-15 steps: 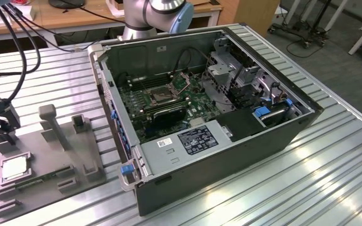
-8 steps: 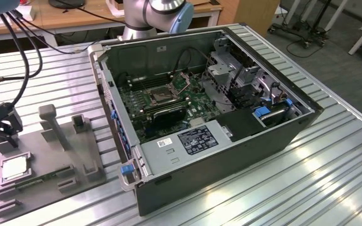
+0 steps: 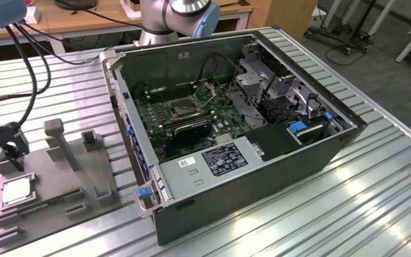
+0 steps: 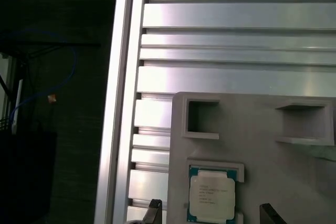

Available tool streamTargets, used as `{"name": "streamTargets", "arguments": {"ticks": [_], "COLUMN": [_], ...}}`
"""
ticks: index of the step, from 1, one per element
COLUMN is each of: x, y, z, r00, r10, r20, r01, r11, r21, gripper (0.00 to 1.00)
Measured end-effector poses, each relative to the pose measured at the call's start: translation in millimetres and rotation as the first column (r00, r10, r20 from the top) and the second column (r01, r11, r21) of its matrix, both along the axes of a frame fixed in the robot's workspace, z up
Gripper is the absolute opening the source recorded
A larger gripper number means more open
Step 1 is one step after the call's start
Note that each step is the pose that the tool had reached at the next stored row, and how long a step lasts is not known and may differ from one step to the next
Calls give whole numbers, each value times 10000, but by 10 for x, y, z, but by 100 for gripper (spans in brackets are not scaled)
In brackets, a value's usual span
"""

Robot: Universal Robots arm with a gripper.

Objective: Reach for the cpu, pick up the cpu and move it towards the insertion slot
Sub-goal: 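Reach for the cpu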

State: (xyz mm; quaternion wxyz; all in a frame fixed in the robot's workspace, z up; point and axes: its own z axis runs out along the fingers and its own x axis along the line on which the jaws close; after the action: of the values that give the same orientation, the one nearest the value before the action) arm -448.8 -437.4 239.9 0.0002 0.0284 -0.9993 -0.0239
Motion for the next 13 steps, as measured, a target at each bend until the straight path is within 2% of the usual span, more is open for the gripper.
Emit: {"name": "streamTargets", "arguments": {"ticks": [7, 13], "x": [0, 0], "y": [0, -1], "z": [-60, -65], "r00": [10000, 10000], "r10": [0, 1], "r20": [0, 0], "r01": [0, -1], "r11": [10000, 10000], "r21": [1, -3], "gripper": [80, 80]}}
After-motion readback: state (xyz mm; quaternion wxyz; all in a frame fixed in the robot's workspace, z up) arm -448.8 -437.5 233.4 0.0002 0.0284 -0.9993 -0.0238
